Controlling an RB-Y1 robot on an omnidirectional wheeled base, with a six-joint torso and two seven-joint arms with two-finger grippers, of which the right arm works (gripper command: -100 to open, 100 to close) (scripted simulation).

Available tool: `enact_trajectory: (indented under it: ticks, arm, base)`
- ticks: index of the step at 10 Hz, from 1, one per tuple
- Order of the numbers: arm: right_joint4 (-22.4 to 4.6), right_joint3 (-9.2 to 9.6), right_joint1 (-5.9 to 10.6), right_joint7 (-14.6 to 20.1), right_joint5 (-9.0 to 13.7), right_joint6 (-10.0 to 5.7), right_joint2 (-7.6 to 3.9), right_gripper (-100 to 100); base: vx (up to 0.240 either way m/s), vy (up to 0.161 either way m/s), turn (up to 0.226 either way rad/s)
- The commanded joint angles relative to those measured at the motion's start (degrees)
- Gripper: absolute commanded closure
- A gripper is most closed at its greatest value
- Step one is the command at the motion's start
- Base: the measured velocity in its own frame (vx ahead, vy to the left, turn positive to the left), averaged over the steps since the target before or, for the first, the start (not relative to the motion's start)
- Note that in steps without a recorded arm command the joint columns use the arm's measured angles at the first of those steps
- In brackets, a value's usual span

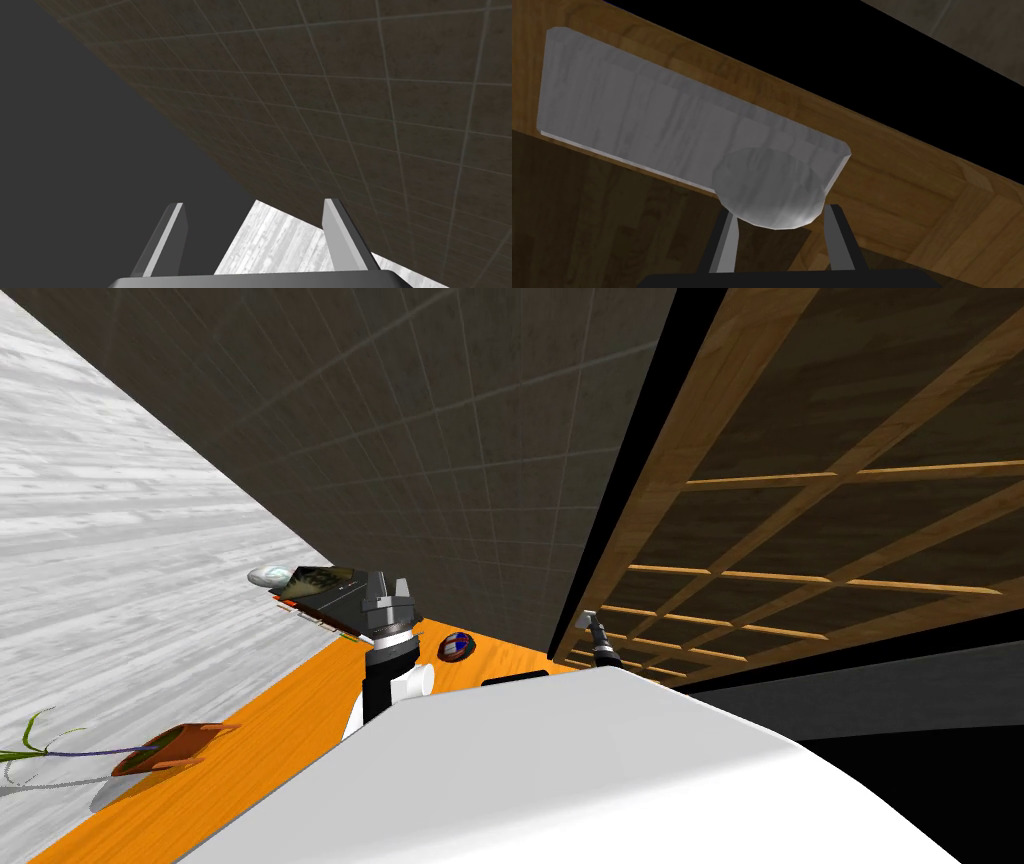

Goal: Pull the door open

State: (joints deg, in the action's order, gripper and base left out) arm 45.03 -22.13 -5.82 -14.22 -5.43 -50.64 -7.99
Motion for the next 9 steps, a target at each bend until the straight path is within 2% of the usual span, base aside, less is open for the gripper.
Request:
enact_trajectory:
  ticks: [1,2,4,7,9]
  arm:
    - [-0.2,1.23,0.19,2.9,1.2,-0.25,0.43,100]
    - [-0.2,1.23,0.19,3.3,1.2,-0.25,0.43,100]
    - [-0.5,2.02,0.13,7.1,3.7,-0.28,-0.15,100]
    - [-0.6,2.42,0.1,10.5,5.0,-0.29,-0.44,100]
    - [-0.9,3.23,0.04,14.2,7.6,-0.32,-1.03,100]
  base:
    - [-0.058,-0.006,0.064]
    - [-0.038,-0.001,0.047]
    - [-0.055,-0.012,0.126]
    - [-0.047,-0.005,0.055]
    - [-0.062,-0.008,0.106]
